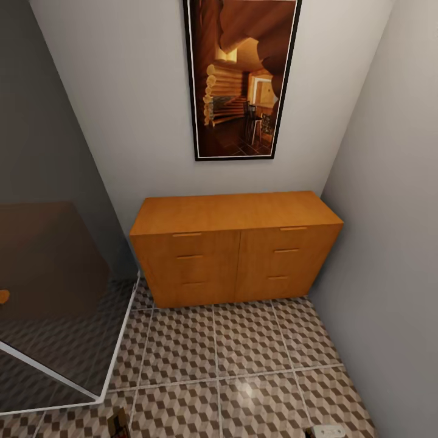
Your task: Take the four mousetraps from the cabinet in the bathroom and place them on the bathroom floor. Make sure all four end up on the same floor surface, and ensure that at least two of them are either under or directly next to the same bathroom sink.
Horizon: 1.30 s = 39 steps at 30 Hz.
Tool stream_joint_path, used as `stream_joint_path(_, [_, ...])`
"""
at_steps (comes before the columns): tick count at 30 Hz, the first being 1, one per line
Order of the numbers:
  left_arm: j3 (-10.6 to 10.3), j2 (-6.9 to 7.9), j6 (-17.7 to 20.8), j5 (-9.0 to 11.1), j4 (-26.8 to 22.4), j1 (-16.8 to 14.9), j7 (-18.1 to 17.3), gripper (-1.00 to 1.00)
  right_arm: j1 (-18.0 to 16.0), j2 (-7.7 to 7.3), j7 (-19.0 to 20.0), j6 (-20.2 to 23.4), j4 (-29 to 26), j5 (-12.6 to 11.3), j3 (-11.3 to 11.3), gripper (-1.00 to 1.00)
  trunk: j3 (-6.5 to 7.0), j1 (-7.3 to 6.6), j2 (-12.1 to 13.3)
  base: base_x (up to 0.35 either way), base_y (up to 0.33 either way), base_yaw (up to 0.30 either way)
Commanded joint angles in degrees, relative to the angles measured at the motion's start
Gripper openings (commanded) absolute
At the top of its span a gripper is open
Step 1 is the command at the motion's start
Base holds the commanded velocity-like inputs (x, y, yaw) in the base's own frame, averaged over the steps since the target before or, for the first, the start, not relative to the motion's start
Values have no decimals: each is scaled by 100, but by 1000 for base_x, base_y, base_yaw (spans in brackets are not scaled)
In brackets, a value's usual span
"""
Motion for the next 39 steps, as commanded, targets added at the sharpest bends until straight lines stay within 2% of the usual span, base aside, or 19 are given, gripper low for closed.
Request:
stream_joint_path(1, [-49,-2,-28,28,21,-10,21,-100,-4,-4,-34,-12,17,-39,50,-100,-10,3,-11,0,0,0])
stream_joint_path(17, [-49,-13,-25,28,21,-10,21,-100,-4,6,-39,-11,62,-50,42,-100,-1,3,-11,0,0,0])
stream_joint_path(39, [-49,-18,-16,28,21,-10,21,-100,-4,7,-43,-19,62,-59,41,-100,193,3,-11,0,0,0])
